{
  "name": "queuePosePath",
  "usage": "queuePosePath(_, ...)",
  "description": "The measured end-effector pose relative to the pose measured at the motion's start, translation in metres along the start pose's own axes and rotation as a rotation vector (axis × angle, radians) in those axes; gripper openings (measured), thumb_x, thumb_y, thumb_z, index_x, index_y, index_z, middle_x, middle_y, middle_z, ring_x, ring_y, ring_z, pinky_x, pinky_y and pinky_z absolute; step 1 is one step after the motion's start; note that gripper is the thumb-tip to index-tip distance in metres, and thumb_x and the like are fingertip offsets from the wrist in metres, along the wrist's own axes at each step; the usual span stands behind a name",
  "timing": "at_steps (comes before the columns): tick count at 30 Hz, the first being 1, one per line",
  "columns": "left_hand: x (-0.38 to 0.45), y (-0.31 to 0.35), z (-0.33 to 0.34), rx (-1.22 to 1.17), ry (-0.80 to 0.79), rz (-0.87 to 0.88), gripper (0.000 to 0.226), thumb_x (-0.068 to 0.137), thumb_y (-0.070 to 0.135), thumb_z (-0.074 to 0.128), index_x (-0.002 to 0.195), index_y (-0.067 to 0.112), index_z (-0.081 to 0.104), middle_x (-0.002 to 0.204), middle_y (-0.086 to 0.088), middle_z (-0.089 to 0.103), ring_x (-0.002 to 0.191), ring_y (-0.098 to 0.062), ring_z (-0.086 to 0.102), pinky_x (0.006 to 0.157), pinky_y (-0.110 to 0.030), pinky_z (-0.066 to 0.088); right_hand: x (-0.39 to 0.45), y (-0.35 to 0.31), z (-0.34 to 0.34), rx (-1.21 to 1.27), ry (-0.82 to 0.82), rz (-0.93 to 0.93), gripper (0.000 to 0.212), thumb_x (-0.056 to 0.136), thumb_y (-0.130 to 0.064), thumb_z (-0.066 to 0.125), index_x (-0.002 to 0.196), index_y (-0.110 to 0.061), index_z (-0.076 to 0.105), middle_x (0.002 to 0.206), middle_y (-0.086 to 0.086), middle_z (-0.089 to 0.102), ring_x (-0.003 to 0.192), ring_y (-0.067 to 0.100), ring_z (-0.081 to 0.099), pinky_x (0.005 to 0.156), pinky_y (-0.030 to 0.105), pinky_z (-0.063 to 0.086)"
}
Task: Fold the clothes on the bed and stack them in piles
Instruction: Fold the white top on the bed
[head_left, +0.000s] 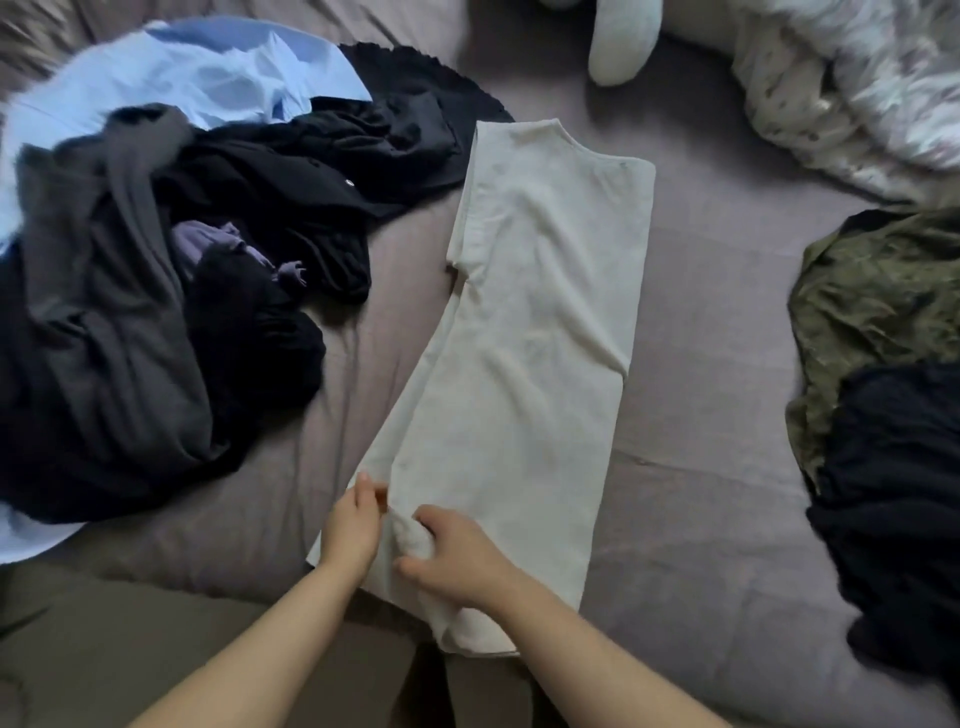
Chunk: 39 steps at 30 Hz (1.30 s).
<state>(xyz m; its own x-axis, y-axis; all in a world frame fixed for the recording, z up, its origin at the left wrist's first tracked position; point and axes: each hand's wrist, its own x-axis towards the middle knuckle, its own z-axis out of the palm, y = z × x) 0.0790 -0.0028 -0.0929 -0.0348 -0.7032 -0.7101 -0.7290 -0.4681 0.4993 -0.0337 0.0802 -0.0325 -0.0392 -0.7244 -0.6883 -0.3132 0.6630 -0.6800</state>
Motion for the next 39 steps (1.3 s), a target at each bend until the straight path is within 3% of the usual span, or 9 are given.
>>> queuePosePath(6,0.02,-0.019,-0.054,-0.247,-0.231,-0.306,0.062,0.101,0.051,0.021,0.091,0.006,0.062,0.092,-0.013,0.066,0.094,-0.029,0.061,0.09,-0.037,0.044,0.047,-0.021,0.065,0.077,-0.031,0.085,0.018,0.084,-0.012,0.059,0.099,-0.012,0.049,0.084,0.004,0.057,0.086,0.025,0.053,0.064,0.023,0.035)
queuePosePath(11,0.029,-0.04,-0.07,0.063,-0.249,-0.049,0.014,0.088,0.029,0.066,0.081,0.018,0.063,0.082,-0.001,0.065,0.087,-0.024,0.063,0.072,-0.027,0.048,0.057,-0.005,0.082,0.043,-0.109,0.108,0.054,0.08,-0.015,0.068,0.13,-0.011,0.049,0.116,0.012,0.062,0.105,0.027,0.059,0.087,0.03,0.046)
queuePosePath(15,0.026,-0.045,-0.069,0.426,-0.151,0.127,0.048,0.079,0.037,0.073,0.118,0.015,0.057,0.115,-0.006,0.054,0.106,-0.025,0.055,0.094,-0.036,0.046,0.037,0.013,0.085,0.041,-0.114,0.141,0.069,0.079,-0.034,0.071,0.141,-0.017,0.044,0.136,-0.001,0.052,0.124,0.015,0.05,0.104,0.022,0.036)
queuePosePath(21,0.024,-0.04,-0.064,0.548,-0.239,0.2,0.051,0.084,0.033,0.065,0.128,0.017,0.045,0.125,-0.003,0.052,0.112,-0.022,0.054,0.085,-0.03,0.043,-0.002,0.068,0.071,-0.053,0.405,0.334,0.026,0.087,-0.032,0.063,0.108,-0.018,0.06,0.107,-0.002,0.06,0.105,0.018,0.057,0.085,0.027,0.043)
queuePosePath(25,0.019,-0.042,-0.059,0.614,-0.26,0.179,0.04,0.09,0.029,0.057,0.124,0.014,0.045,0.122,-0.005,0.056,0.112,-0.028,0.054,0.087,-0.033,0.042,-0.033,0.101,0.058,-0.038,0.738,0.73,0.059,0.077,-0.038,0.074,0.125,-0.013,0.051,0.127,0.011,0.047,0.12,0.031,0.044,0.095,0.04,0.039)
queuePosePath(27,0.014,-0.047,-0.056,0.563,-0.244,0.143,0.026,0.094,0.024,0.05,0.117,0.013,0.048,0.117,-0.006,0.059,0.105,-0.029,0.056,0.085,-0.034,0.042,-0.045,0.116,0.055,0.191,0.705,0.794,0.071,0.074,-0.035,0.078,0.132,-0.011,0.045,0.132,0.014,0.046,0.122,0.034,0.045,0.098,0.042,0.039)
queuePosePath(30,0.002,-0.06,-0.054,0.395,-0.171,0.121,0.006,0.096,0.018,0.049,0.099,0.013,0.05,0.106,-0.012,0.063,0.092,-0.028,0.057,0.073,-0.032,0.04,-0.06,0.131,0.054,0.494,0.613,0.764,0.047,0.079,-0.02,0.075,0.113,-0.013,0.045,0.117,0.012,0.059,0.098,0.027,0.058,0.084,0.035,0.047)
queuePosePath(33,-0.012,-0.072,-0.056,0.365,-0.116,0.139,0.008,0.094,0.015,0.057,0.091,0.01,0.052,0.097,-0.014,0.064,0.092,-0.031,0.059,0.069,-0.031,0.036,-0.077,0.14,0.055,0.491,0.471,0.75,0.022,0.086,-0.021,0.068,0.102,-0.01,0.058,0.104,0.01,0.064,0.089,0.023,0.059,0.077,0.03,0.046)
queuePosePath(39,-0.043,-0.085,-0.056,0.506,-0.183,0.046,0.028,0.089,0.031,0.064,0.083,0.004,0.059,0.086,-0.01,0.063,0.08,-0.026,0.058,0.066,-0.034,0.04,-0.12,0.157,0.062,0.598,0.399,0.769,0.022,0.088,-0.018,0.062,0.102,-0.001,0.066,0.09,0.008,0.068,0.082,0.026,0.065,0.064,0.034,0.055)
